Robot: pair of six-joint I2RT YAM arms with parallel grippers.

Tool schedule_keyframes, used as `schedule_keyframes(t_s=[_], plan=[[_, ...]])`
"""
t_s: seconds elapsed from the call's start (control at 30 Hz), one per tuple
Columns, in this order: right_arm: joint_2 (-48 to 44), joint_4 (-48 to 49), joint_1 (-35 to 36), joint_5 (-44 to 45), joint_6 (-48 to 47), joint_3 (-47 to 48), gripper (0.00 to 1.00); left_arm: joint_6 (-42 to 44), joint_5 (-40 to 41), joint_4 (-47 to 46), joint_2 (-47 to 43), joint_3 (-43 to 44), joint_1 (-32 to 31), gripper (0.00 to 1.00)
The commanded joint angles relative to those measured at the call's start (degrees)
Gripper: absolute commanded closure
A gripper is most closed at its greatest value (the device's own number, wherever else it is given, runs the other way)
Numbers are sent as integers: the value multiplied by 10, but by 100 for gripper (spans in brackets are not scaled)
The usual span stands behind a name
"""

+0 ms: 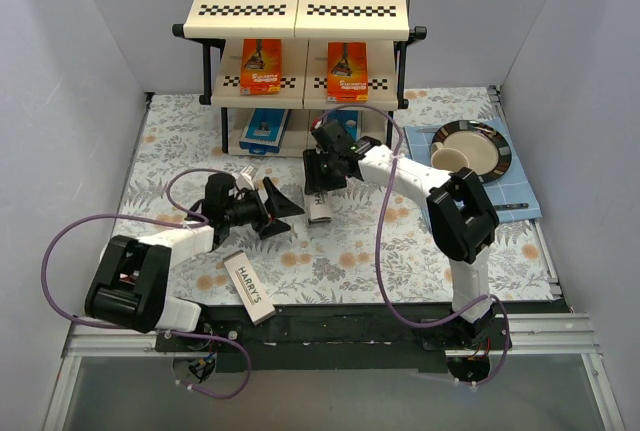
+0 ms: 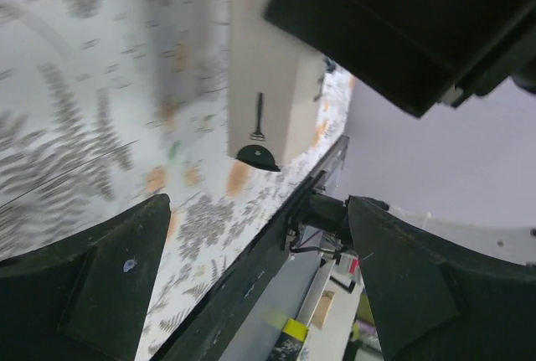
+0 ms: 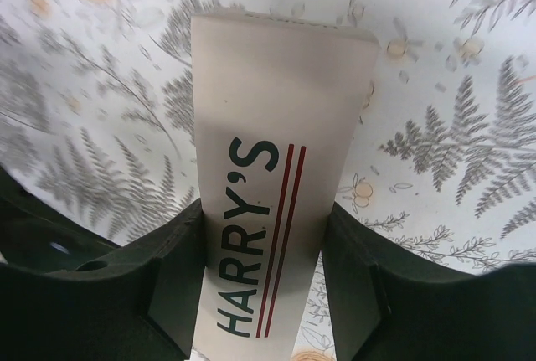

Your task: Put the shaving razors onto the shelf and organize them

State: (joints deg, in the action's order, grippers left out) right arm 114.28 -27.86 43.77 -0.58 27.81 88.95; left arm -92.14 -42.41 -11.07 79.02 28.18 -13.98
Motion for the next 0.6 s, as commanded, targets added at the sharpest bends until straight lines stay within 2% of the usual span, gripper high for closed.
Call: schedule_keyframes(t_s=[0.0,0.27,0.37,0.57], plan=[[-49,31,-4,-10,45,40,48,-17,-40,-152,11,20,-43,12],[-58,32,-4,-26,61,40,47,-7,-14,-160,51,46,-63,13],[-57,38,-4,-31,66,41,47,-15,-17,-178,59,51,-65,18],[-54,41,-4,-30,67,45,47,-15,-27,-178,61,52,-64,40]])
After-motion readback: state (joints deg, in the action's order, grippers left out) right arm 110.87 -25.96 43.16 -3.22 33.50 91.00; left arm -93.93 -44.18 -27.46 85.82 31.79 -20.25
